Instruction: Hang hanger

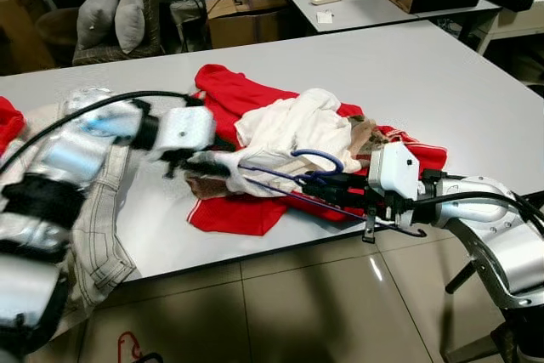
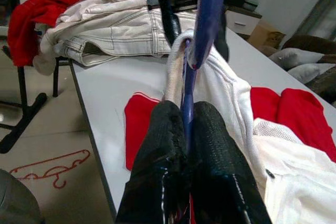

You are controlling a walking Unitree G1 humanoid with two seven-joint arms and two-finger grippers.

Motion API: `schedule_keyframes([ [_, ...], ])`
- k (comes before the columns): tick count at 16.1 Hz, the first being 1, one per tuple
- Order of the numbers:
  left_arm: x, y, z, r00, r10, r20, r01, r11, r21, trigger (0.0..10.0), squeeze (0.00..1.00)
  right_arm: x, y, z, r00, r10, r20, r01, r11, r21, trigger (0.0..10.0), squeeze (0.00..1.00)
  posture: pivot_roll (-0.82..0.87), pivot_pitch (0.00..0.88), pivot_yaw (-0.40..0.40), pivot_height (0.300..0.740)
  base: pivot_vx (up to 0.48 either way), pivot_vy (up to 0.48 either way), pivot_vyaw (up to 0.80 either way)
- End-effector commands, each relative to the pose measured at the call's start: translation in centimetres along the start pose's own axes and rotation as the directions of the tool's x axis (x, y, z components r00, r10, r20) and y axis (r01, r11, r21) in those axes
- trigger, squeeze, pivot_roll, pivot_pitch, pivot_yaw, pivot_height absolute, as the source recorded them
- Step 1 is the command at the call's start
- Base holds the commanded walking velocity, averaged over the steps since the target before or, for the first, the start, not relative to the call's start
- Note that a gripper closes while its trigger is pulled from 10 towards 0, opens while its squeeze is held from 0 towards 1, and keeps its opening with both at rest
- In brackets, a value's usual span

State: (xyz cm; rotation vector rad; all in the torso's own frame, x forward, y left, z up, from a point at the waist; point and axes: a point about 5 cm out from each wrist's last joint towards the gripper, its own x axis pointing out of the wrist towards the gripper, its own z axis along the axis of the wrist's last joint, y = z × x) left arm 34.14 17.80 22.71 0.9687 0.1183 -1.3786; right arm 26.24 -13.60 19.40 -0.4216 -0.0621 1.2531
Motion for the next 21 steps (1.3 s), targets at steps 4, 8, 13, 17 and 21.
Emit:
schedule_keyframes([
  [4,0.0,0.5,1.0,0.999,-0.002,0.049,0.001,1.000,0.024,0.0,0.00,0.3,0.1,0.7,0.999,0.036,0.021,-0.035,0.999,-0.013,10.0,0.00,-0.01,0.000,0.108,0.740,0.000,0.000,0.00],
  [8,0.4,0.0,0.3,0.999,-0.039,0.032,0.039,0.999,0.009,0.0,0.00,0.2,0.0,0.8,0.999,0.047,0.018,-0.047,0.999,-0.020,10.0,0.00,-0.01,0.000,0.105,0.740,0.000,0.000,0.00],
  [13,1.0,-0.6,0.7,0.994,-0.093,0.063,0.093,0.996,0.004,0.0,0.00,0.1,-0.2,0.8,0.998,0.054,0.013,-0.054,0.998,-0.025,10.0,0.00,-0.01,0.000,0.108,0.740,0.000,0.000,0.00],
  [17,1.5,-1.3,0.7,0.988,-0.120,0.099,0.123,0.992,-0.033,0.0,0.00,-0.3,-0.7,0.8,0.999,0.036,0.005,-0.036,0.999,-0.034,10.0,0.00,-0.01,0.000,0.104,0.740,0.000,0.000,0.00],
  [21,1.5,-1.4,0.5,0.987,-0.108,0.121,0.118,0.990,-0.079,0.0,0.00,-0.5,-1.1,0.7,1.000,0.020,0.013,-0.020,1.000,-0.012,10.0,1.00,-0.02,0.000,0.103,0.740,0.000,0.000,0.00],
])
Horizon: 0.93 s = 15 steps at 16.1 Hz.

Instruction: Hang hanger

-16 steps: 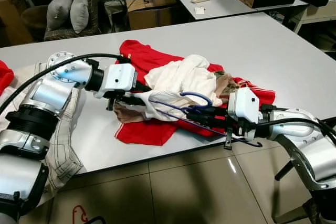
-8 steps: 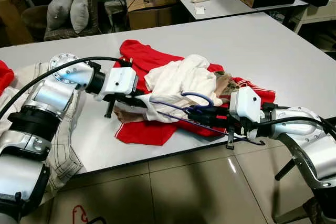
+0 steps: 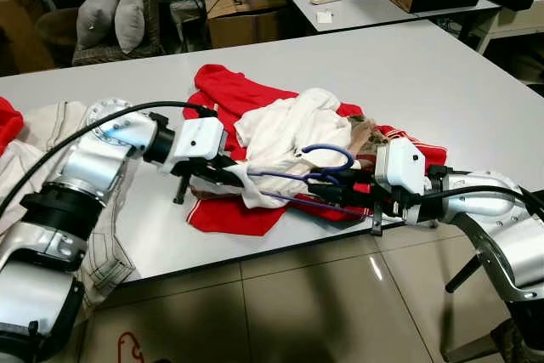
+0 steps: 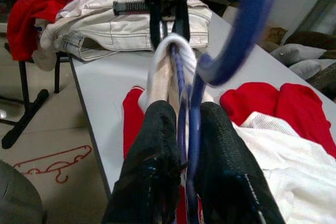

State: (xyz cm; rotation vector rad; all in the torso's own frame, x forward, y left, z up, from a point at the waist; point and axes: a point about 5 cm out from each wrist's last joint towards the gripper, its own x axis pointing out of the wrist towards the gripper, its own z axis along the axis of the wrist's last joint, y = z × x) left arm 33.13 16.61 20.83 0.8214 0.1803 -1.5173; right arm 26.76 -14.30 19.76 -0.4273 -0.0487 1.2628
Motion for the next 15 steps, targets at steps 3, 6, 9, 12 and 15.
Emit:
schedule_keyframes([
  [3,-0.6,0.4,-0.1,0.999,0.039,0.004,-0.039,0.999,-0.018,0.0,0.00,-1.0,-1.1,0.8,1.000,-0.026,0.015,0.027,0.999,-0.027,10.0,1.00,-0.02,0.000,0.103,0.740,0.000,0.000,0.00],
  [6,-0.9,0.9,-1.0,0.993,0.117,-0.022,-0.118,0.992,-0.048,0.0,0.00,-2.6,-1.9,2.2,0.996,-0.053,0.071,0.054,0.998,-0.017,10.0,1.00,-0.02,0.000,0.105,0.740,0.000,0.000,0.00],
  [9,-0.9,1.0,-1.9,0.981,0.194,-0.027,-0.196,0.975,-0.105,0.0,0.00,-4.2,-2.2,2.9,0.992,-0.087,0.096,0.088,0.996,-0.003,10.0,1.00,-0.02,0.000,0.108,0.740,0.000,0.000,0.00],
  [12,-1.5,0.6,-2.6,0.955,0.296,0.020,-0.287,0.939,-0.187,0.0,0.00,-5.8,-1.7,4.6,0.950,-0.216,0.223,0.206,0.976,0.069,10.0,1.00,-0.03,0.000,0.111,0.740,0.000,0.000,0.00],
  [15,-2.4,-1.1,-3.7,0.894,0.447,0.032,-0.421,0.862,-0.281,0.0,0.00,-5.1,2.1,3.0,0.938,-0.289,0.191,0.254,0.949,0.189,10.0,1.00,-0.03,0.000,0.103,0.740,0.000,0.000,0.00],
])
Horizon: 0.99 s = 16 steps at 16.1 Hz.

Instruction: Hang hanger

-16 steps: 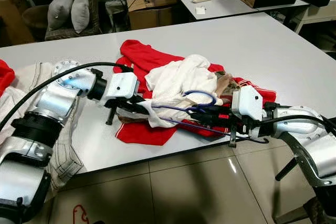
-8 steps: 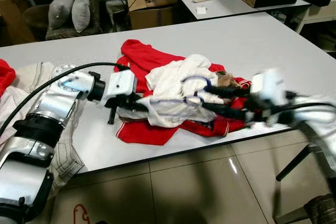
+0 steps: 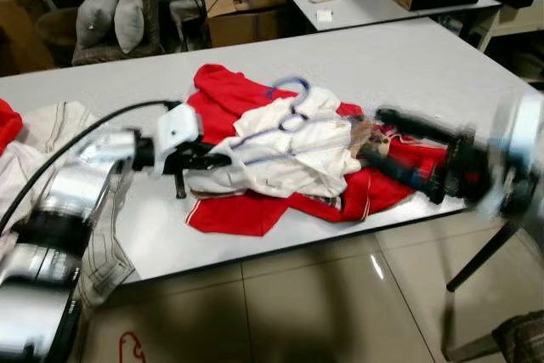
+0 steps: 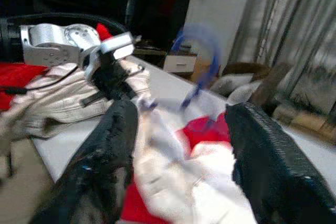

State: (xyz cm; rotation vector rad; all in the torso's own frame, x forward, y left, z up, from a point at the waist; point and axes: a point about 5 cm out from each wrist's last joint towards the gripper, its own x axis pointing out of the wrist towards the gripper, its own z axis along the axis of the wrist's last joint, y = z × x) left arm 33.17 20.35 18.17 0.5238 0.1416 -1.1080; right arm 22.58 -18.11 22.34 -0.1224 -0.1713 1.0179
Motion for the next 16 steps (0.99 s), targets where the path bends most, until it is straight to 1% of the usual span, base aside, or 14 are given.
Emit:
schedule_keyframes([
  [1,-0.8,0.5,0.5,0.999,0.049,0.015,-0.049,0.999,0.004,0.0,0.00,0.3,0.5,0.4,1.000,0.005,0.005,-0.005,1.000,-0.006,10.0,1.00,-0.03,0.000,0.103,0.740,0.000,0.000,0.00],
  [2,-1.2,0.4,0.4,0.996,0.078,0.031,-0.077,0.997,-0.018,0.0,0.00,0.2,1.0,-0.7,0.999,-0.038,-0.028,0.039,0.999,0.028,10.0,1.00,-0.02,0.000,0.088,0.740,0.000,0.000,0.00],
  [3,-1.5,0.3,0.3,0.993,0.111,0.043,-0.110,0.993,-0.034,0.0,0.00,-0.2,1.2,-2.0,0.989,-0.123,-0.078,0.128,0.990,0.063,10.0,1.00,-0.01,0.000,0.080,0.740,0.000,0.000,0.00],
  [5,-1.6,0.1,0.4,0.990,0.129,0.050,-0.127,0.991,-0.040,0.0,0.00,-0.7,0.8,-3.8,0.954,-0.255,-0.154,0.269,0.961,0.071,10.0,1.00,-0.01,0.000,0.078,0.740,0.000,0.000,0.00],
  [6,-1.5,-0.2,0.6,0.989,0.137,0.059,-0.134,0.990,-0.046,0.0,0.00,-1.1,0.2,-5.3,0.911,-0.354,-0.209,0.373,0.926,0.058,10.0,1.00,-0.02,0.000,0.083,0.740,0.000,0.000,0.00],
  [7,-1.3,-0.3,0.8,0.987,0.141,0.071,-0.138,0.989,-0.051,0.0,0.00,-1.2,-0.2,-6.8,0.877,-0.408,-0.256,0.432,0.901,0.045,10.0,1.00,-0.02,0.000,0.083,0.740,0.000,0.000,0.00],
  [8,-1.2,-0.4,1.0,0.987,0.137,0.081,-0.133,0.990,-0.057,0.0,0.00,-0.9,-0.3,-8.4,0.873,-0.398,-0.282,0.429,0.901,0.056,10.0,1.00,-0.02,0.000,0.090,0.740,0.000,0.000,0.00],
  [9,-1.1,-0.5,1.2,0.987,0.137,0.086,-0.132,0.989,-0.061,0.0,0.00,-0.3,-0.3,-9.3,0.883,-0.385,-0.269,0.423,0.901,0.096,10.0,1.00,-0.03,0.000,0.095,0.740,0.000,0.000,0.00],
  [10,-1.0,-0.6,1.2,0.987,0.138,0.087,-0.133,0.989,-0.063,0.0,0.00,0.4,-0.1,-9.7,0.905,-0.346,-0.248,0.386,0.912,0.139,10.0,1.00,-0.02,0.000,0.088,0.740,0.000,0.000,0.00],
  [11,-1.0,-0.7,1.3,0.987,0.139,0.086,-0.134,0.989,-0.063,0.0,0.00,1.2,-0.3,-10.4,0.908,-0.344,-0.241,0.391,0.900,0.191,10.0,1.00,-0.01,0.000,0.083,0.740,0.000,0.000,0.00],
  [12,-1.0,-0.7,1.3,0.987,0.139,0.085,-0.134,0.989,-0.063,0.0,0.00,1.5,-0.6,-10.7,0.900,-0.360,-0.246,0.410,0.889,0.201,10.0,1.00,-0.01,0.000,0.083,0.740,0.000,0.000,0.00],
  [13,-1.0,-0.8,1.4,0.987,0.140,0.084,-0.134,0.989,-0.064,0.0,0.00,1.9,-1.4,-11.4,0.874,-0.401,-0.273,0.458,0.867,0.194,10.0,0.86,-0.01,0.000,0.079,0.740,0.000,0.000,0.00],
  [14,-1.0,-1.0,1.4,0.987,0.138,0.083,-0.133,0.989,-0.066,0.0,0.00,2.5,-2.2,-11.9,0.847,-0.440,-0.299,0.501,0.848,0.171,10.0,0.00,0.00,0.000,0.071,0.740,0.000,0.000,0.00],
  [16,-1.1,-1.1,1.5,0.987,0.139,0.080,-0.134,0.989,-0.066,0.0,0.00,3.4,-2.7,-12.5,0.831,-0.445,-0.333,0.517,0.840,0.167,10.0,0.00,0.01,0.000,0.066,0.740,0.000,0.000,0.00],
])
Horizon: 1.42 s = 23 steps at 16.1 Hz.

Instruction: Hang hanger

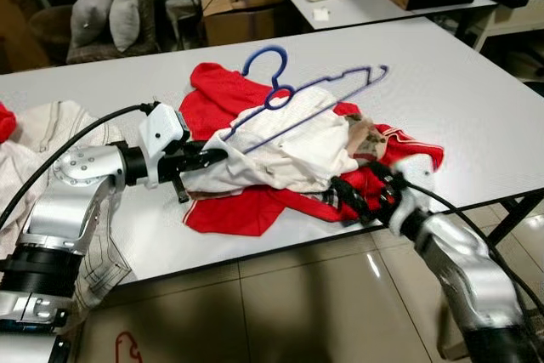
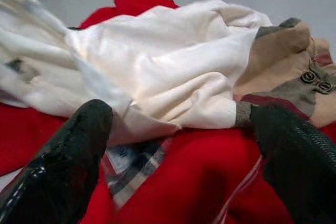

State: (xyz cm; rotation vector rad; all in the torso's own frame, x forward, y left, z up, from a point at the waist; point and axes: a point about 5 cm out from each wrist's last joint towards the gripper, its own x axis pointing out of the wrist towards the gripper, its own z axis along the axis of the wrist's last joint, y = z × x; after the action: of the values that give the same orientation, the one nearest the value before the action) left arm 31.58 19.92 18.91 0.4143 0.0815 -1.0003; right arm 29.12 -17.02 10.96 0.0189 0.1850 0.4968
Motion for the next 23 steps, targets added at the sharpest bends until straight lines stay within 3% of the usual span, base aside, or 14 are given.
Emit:
schedule_keyframes([
  [1,-0.4,0.3,0.6,1.000,0.021,0.008,-0.021,1.000,0.015,0.0,0.00,0.6,0.5,-0.2,1.000,0.029,-0.008,-0.029,0.999,-0.017,10.0,0.00,0.01,0.000,0.064,0.740,0.000,0.000,0.00],
  [5,-0.5,0.3,0.8,1.000,0.027,0.005,-0.027,1.000,0.015,0.0,0.00,1.1,1.8,1.4,0.985,0.129,0.116,-0.129,0.992,-0.003,10.0,0.00,0.02,0.000,0.063,0.740,0.000,0.000,0.00],
  [9,-0.3,0.1,0.8,1.000,0.022,0.005,-0.022,1.000,0.011,0.0,0.00,1.7,1.4,-0.6,0.996,0.083,-0.014,-0.083,0.996,-0.026,10.0,0.00,0.01,0.000,0.066,0.740,0.000,0.000,0.00],
  [10,-0.3,0.1,0.9,1.000,0.018,0.005,-0.018,1.000,0.011,0.0,0.00,2.0,1.0,-1.2,0.998,0.033,-0.044,-0.032,0.999,0.018,3.2,0.00,0.02,0.000,0.066,0.740,0.000,0.000,0.00],
  [11,-0.3,0.1,0.9,1.000,0.018,0.005,-0.018,1.000,0.011,0.0,0.00,2.1,0.9,-1.1,0.999,0.026,-0.036,-0.025,0.999,0.036,0.0,0.00,0.02,0.000,0.066,0.740,0.000,0.000,0.00],
  [15,-0.3,-0.1,0.9,1.000,0.014,0.002,-0.014,1.000,0.007,0.0,0.00,2.3,0.6,-1.1,1.000,0.016,-0.011,-0.015,0.994,0.108,0.0,0.00,0.02,0.000,0.064,0.740,0.000,0.000,0.00],
  [16,-0.3,-0.3,0.7,1.000,0.011,-0.001,-0.011,1.000,0.004,0.0,0.00,2.4,0.5,-1.1,1.000,0.014,0.017,-0.017,0.986,0.167,0.0,0.00,0.02,0.000,0.060,0.740,0.000,0.000,0.00],
  [23,-0.9,-1.0,-0.5,0.999,0.035,-0.035,-0.035,0.999,-0.015,0.0,0.00,3.1,0.8,-0.7,0.997,0.066,0.042,-0.074,0.977,0.200,0.0,0.00,0.04,0.000,0.034,0.740,0.000,0.000,0.00],
])
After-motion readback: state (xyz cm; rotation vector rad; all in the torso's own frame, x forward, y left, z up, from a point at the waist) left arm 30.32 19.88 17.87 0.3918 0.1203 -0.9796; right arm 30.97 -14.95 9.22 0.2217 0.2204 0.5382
